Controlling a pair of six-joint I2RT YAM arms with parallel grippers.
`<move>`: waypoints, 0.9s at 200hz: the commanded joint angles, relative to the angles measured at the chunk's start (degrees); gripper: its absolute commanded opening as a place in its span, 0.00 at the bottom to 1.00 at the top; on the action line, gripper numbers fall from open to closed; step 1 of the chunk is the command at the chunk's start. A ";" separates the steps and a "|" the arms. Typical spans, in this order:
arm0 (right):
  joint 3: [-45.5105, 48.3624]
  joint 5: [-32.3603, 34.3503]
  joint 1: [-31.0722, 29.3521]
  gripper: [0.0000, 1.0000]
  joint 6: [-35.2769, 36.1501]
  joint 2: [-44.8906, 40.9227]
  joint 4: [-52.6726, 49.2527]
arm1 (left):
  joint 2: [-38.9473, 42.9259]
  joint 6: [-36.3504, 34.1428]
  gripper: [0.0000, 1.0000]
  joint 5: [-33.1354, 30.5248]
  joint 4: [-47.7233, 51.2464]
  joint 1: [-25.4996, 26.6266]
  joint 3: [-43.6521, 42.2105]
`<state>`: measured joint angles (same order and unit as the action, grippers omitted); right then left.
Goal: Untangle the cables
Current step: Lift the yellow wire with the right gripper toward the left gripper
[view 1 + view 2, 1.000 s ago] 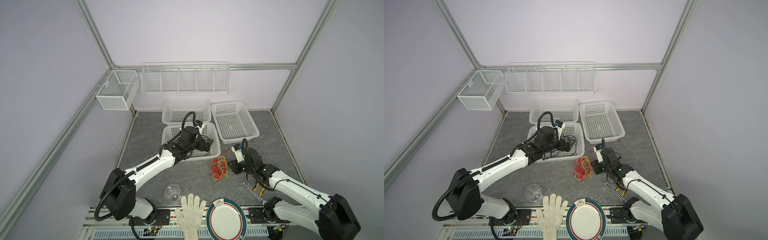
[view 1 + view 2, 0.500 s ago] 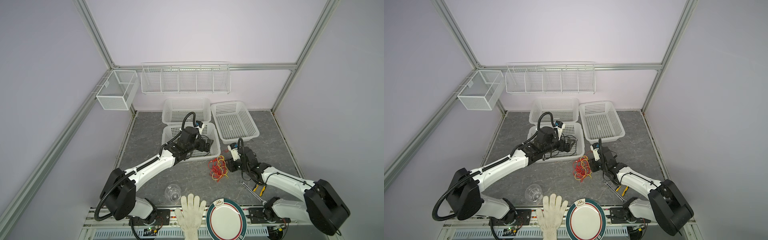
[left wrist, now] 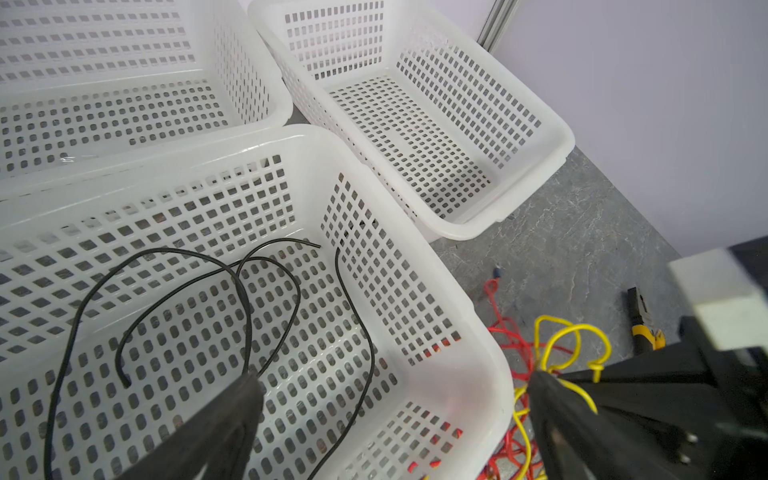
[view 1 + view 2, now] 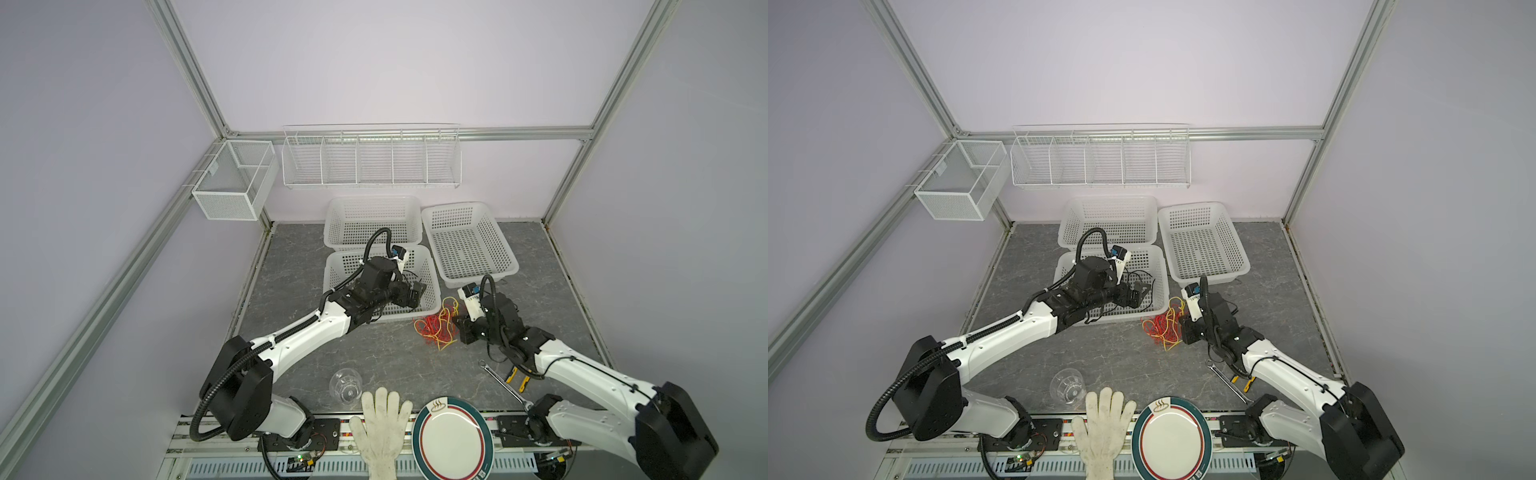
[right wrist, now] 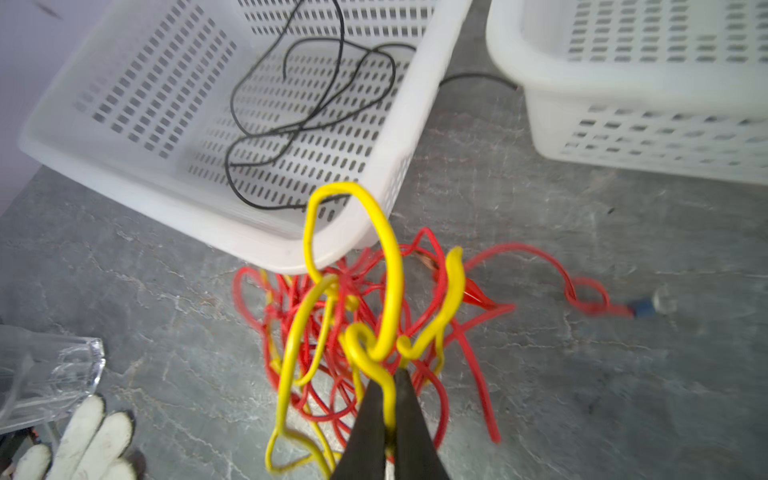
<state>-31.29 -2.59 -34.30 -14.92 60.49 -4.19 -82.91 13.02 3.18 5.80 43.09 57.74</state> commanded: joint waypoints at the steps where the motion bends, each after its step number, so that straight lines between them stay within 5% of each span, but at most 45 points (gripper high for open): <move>1: -2.67 2.59 -0.40 0.08 1.40 -5.72 -5.21 | 0.84 -0.36 0.99 1.82 -2.05 -0.03 -0.38; 78: -7.12 1.94 -0.48 0.07 3.09 -13.89 -11.95 | 2.84 -0.58 0.99 12.57 -7.65 0.43 -3.80; 180: -5.01 7.95 -0.45 0.06 2.17 -13.83 -12.43 | 1.96 -1.86 0.99 17.21 -10.31 10.46 -1.60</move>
<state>-37.06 3.60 -34.39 -13.04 47.13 -17.78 -80.99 11.31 18.31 -1.91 52.36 54.13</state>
